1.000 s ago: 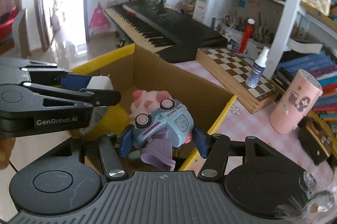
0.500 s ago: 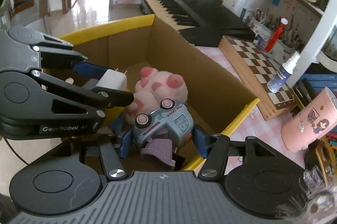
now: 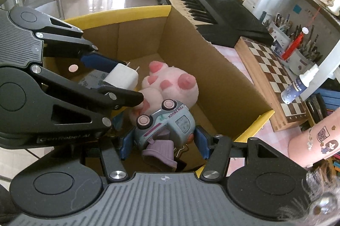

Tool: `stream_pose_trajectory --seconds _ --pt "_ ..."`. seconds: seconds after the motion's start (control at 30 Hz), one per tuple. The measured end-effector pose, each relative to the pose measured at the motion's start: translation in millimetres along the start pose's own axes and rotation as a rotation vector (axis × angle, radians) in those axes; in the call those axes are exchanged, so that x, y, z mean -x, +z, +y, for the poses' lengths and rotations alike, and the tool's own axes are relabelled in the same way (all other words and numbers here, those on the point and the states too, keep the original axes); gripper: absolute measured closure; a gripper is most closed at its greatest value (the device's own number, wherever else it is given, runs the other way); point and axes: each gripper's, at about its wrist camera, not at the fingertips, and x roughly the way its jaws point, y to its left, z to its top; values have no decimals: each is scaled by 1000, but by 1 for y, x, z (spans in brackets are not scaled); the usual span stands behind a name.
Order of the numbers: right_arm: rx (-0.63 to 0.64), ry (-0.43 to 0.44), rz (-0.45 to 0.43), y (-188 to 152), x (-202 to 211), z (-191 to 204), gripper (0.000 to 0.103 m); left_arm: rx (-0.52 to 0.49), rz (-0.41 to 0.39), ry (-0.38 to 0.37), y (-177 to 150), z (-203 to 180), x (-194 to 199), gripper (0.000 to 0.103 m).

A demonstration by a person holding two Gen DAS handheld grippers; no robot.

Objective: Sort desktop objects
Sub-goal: 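Lower both held items into the yellow box beside the pink pig, then open the left gripper releasing the charger while the right releases the toy car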

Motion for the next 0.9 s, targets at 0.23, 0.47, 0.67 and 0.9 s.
stream_pose_trajectory --seconds 0.23,0.47,0.67,0.9 --pt "14 7 -4 -3 0 0 46 0 0 9 -1 -1 0 67" --pt "17 -3 -19 -5 7 0 46 25 -45 16 -1 -3 8 57" --pt "-31 -33 -59 -12 23 0 45 36 -105 12 0 -6 24 44" --pt "-137 -109 -137 -21 59 6 45 53 -180 6 -1 -2 51 28"
